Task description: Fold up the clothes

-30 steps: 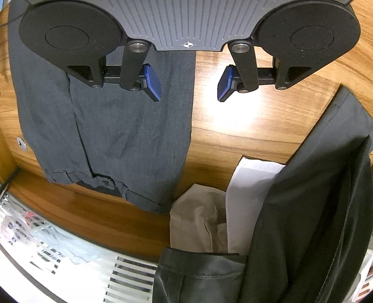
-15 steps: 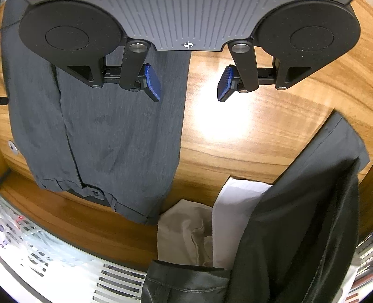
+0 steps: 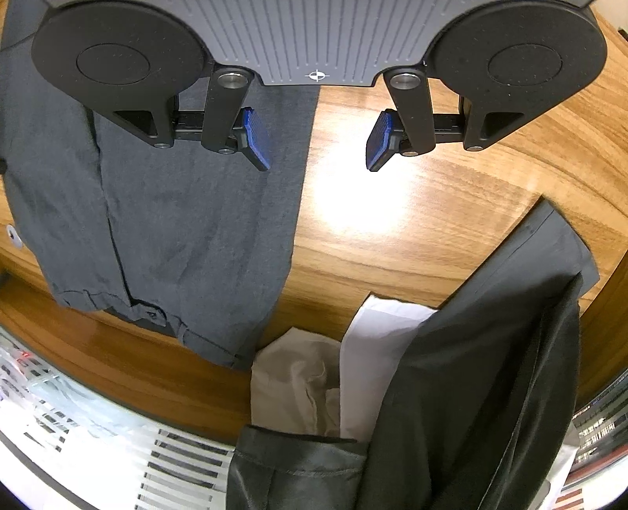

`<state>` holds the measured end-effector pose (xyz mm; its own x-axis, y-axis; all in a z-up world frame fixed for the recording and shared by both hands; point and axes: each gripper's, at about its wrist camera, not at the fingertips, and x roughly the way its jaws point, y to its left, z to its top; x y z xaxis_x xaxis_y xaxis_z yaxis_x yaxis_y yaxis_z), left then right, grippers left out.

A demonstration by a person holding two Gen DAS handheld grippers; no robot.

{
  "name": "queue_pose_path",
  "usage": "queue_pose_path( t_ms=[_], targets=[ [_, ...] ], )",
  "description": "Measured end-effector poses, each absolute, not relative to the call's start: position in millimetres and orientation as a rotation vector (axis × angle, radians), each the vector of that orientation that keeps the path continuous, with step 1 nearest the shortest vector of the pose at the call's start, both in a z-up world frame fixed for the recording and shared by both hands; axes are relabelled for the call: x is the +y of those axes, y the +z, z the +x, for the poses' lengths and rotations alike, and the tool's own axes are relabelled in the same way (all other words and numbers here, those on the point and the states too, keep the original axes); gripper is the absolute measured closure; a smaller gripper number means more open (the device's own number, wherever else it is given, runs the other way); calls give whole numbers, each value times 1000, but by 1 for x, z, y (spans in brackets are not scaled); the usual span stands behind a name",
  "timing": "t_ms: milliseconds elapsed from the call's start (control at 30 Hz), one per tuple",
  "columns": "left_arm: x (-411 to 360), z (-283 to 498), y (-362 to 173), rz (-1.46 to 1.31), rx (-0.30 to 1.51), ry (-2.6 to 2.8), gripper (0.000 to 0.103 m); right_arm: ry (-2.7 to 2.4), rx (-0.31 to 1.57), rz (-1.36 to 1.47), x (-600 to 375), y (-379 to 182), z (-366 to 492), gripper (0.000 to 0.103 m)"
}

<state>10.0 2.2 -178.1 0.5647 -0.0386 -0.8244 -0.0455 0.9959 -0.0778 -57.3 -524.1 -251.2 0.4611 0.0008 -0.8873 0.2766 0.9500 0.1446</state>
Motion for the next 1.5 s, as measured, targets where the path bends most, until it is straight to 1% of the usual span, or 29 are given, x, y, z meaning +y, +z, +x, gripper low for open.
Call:
queue_pose_path(
  t_ms=[67, 233, 333, 367, 400, 433, 500, 533, 600, 700, 767, 933, 967, 1000, 1033, 1067, 1167, 1233, 1267, 1300, 1333, 1367, 1500],
  targets=[
    [-1, 12, -178, -89, 970, 0, 47, -212, 1066, 310, -536, -246, -61, 103],
    [-7, 22, -185, -81, 985, 1, 47, -214, 1124, 286, -545, -262, -55, 101],
    [-8, 30, -185, -93, 983, 13, 47, -211, 1103, 279, -551, -254, -48, 90],
    [-8, 34, -185, -101, 977, 17, 47, -214, 1087, 286, -554, -249, -44, 81],
    [-8, 39, -184, -107, 972, 21, 47, -215, 1070, 293, -557, -245, -38, 75],
    [-8, 44, -183, -110, 967, 23, 47, -215, 1053, 299, -560, -241, -32, 73],
    [-10, 55, -184, -122, 963, 29, 46, -212, 1021, 312, -566, -233, -17, 63],
    [-11, 61, -184, -127, 961, 33, 46, -209, 1010, 319, -569, -231, -6, 61],
    [-13, 73, -186, -136, 958, 40, 46, -218, 997, 346, -574, -229, 16, 49],
    [-21, 88, -189, -137, 960, 38, 45, -193, 987, 344, -580, -232, 51, 39],
    [-26, 97, -192, -134, 964, 34, 45, -178, 973, 330, -581, -236, 73, 34],
    [-37, 107, -195, -119, 970, 23, 45, -134, 1004, 274, -580, -254, 123, 34],
    [-39, 106, -194, -115, 967, 23, 45, -121, 1008, 275, -582, -258, 131, 43],
    [-40, 106, -193, -111, 963, 24, 45, -121, 1021, 268, -583, -262, 137, 74],
    [-41, 105, -192, -108, 959, 24, 45, -128, 1037, 259, -585, -267, 142, 85],
    [-40, 104, -191, -103, 956, 27, 45, -135, 1053, 249, -586, -271, 148, 89],
    [-33, 102, -188, -96, 953, 36, 45, -156, 1067, 245, -590, -281, 151, 88],
    [-26, 102, -186, -98, 953, 40, 45, -159, 1051, 216, -587, -279, 147, 86],
    [-22, 102, -185, -100, 953, 40, 45, -163, 1030, 205, -585, -274, 143, 79],
    [-18, 102, -183, -99, 950, 36, 45, -168, 1004, 196, -582, -267, 137, 68],
    [-14, 103, -181, -99, 947, 31, 45, -171, 977, 192, -580, -260, 131, 64],
    [-10, 103, -178, -97, 942, 25, 45, -169, 946, 198, -578, -251, 124, 60],
    [4, 109, -165, -83, 908, -28, 45, -159, 827, 220, -568, -212, 91, 56]
  ],
)
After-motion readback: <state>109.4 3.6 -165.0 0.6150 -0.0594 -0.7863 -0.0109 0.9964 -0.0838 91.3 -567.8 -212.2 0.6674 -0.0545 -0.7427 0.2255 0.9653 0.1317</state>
